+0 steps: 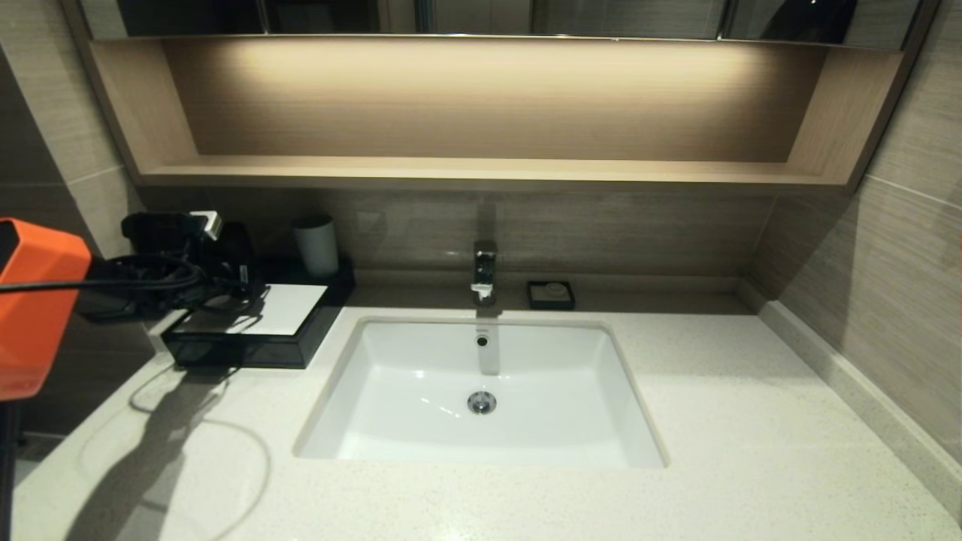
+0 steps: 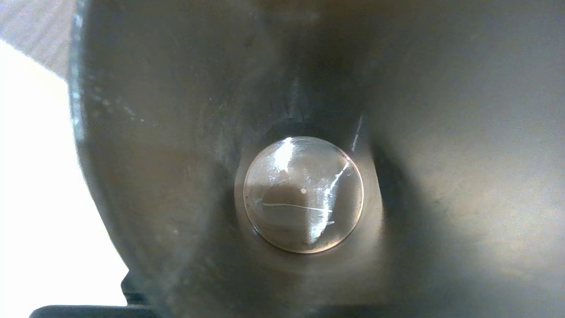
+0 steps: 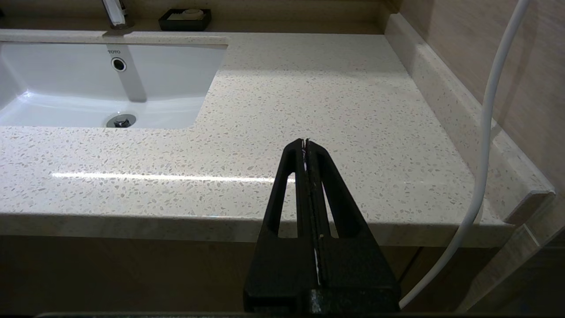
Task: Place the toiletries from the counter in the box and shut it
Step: Place the cup on the storage box
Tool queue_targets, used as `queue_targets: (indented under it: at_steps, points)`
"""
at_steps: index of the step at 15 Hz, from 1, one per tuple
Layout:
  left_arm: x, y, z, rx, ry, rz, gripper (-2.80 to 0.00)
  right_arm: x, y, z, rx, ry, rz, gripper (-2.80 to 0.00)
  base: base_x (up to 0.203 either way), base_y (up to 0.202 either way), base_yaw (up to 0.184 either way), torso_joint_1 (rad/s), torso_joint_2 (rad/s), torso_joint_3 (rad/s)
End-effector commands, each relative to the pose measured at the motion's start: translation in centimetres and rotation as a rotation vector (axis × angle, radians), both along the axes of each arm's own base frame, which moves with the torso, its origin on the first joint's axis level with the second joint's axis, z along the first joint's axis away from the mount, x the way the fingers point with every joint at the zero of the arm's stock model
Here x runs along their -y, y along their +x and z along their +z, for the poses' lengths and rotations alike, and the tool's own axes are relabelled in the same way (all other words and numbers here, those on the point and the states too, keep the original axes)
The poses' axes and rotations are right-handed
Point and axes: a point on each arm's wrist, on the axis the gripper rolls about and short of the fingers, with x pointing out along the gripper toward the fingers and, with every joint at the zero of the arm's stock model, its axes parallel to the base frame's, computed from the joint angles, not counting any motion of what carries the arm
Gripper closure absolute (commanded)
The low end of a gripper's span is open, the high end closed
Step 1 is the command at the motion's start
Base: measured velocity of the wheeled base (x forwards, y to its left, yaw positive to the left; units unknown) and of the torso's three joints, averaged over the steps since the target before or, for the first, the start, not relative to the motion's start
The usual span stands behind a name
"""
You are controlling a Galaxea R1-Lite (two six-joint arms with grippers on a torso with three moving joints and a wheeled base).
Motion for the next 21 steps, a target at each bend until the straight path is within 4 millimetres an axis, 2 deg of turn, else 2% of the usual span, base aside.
queue_targets:
  at_steps: [1,10,11,15,21]
  points:
    - [0.0,0.2,-0.3,-0.003,0.001,-0.001,0.00,0.0,0.0,0.0,0.000,0.000,0.000,0.00,0.000,0.000,0.000,0.000,0.00,0.000]
    - [-0.1,0.6,-0.9,-0.011,0.004,-0.003,0.00,0.0,0.0,0.0,0.000,0.000,0.000,0.00,0.000,0.000,0.000,0.000,0.00,0.000]
    - [-0.1,0.6,-0.9,-0.011,0.004,-0.002,-2.80,0.0,0.0,0.0,0.000,0.000,0.002,0.00,0.000,0.000,0.000,0.000,0.00,0.000]
    - [-0.1,0.5,-0.7,-0.006,0.002,-0.001,-2.80,0.0,0.0,0.0,0.000,0.000,0.000,0.00,0.000,0.000,0.000,0.000,0.00,0.000]
    - [-0.1,-0.3,0.7,0.007,0.010,0.017,-2.80,0.0,0.0,0.0,0.002,0.000,0.000,0.00,0.000,0.000,0.000,0.000,0.00,0.000]
